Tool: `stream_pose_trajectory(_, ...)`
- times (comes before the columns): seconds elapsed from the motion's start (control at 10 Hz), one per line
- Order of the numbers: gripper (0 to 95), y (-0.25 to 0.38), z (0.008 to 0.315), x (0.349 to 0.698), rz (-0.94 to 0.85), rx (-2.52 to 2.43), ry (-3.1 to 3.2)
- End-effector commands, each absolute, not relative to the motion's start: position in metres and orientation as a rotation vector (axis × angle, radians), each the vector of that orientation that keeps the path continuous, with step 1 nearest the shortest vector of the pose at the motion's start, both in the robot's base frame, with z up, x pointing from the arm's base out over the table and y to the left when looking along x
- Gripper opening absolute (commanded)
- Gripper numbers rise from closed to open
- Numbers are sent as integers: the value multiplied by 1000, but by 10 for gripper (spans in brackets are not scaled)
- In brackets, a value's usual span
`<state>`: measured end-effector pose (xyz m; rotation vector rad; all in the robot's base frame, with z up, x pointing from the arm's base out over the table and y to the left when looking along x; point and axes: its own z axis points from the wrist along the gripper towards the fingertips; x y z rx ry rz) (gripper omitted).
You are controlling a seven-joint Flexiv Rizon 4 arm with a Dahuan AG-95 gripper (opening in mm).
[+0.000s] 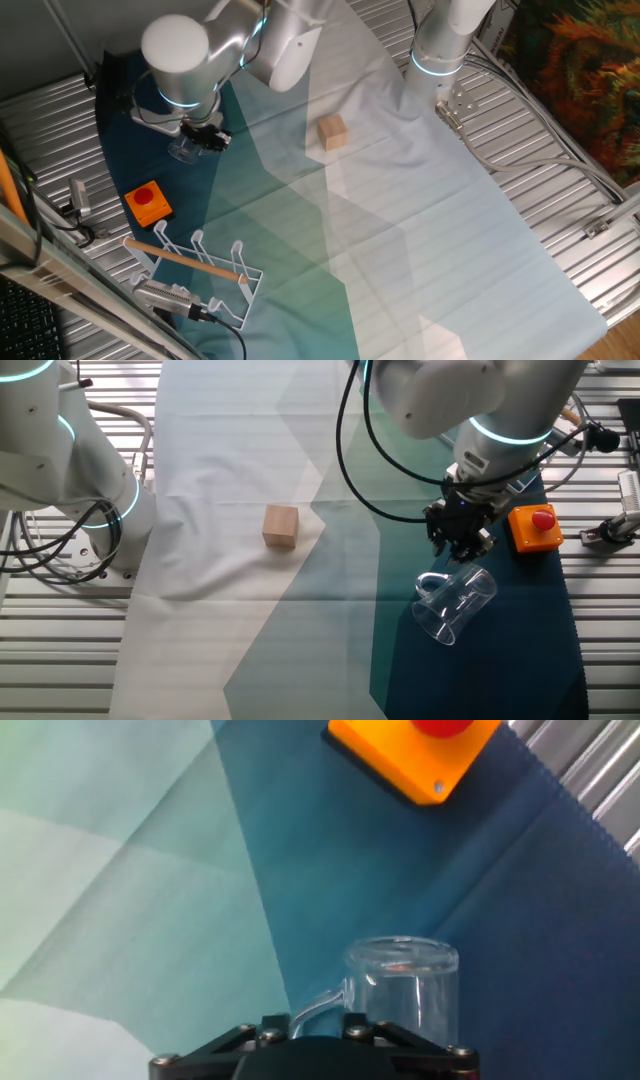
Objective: Put the cup on the cup rack
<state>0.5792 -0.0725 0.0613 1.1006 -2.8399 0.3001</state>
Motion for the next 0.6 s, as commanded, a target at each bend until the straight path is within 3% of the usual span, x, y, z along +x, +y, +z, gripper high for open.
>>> stream_pose_trajectory(0.1, 190, -74, 58, 580, 311, 1113, -2837)
stream_pose_trajectory(0.6, 190, -77, 44, 584, 359, 1164, -2829)
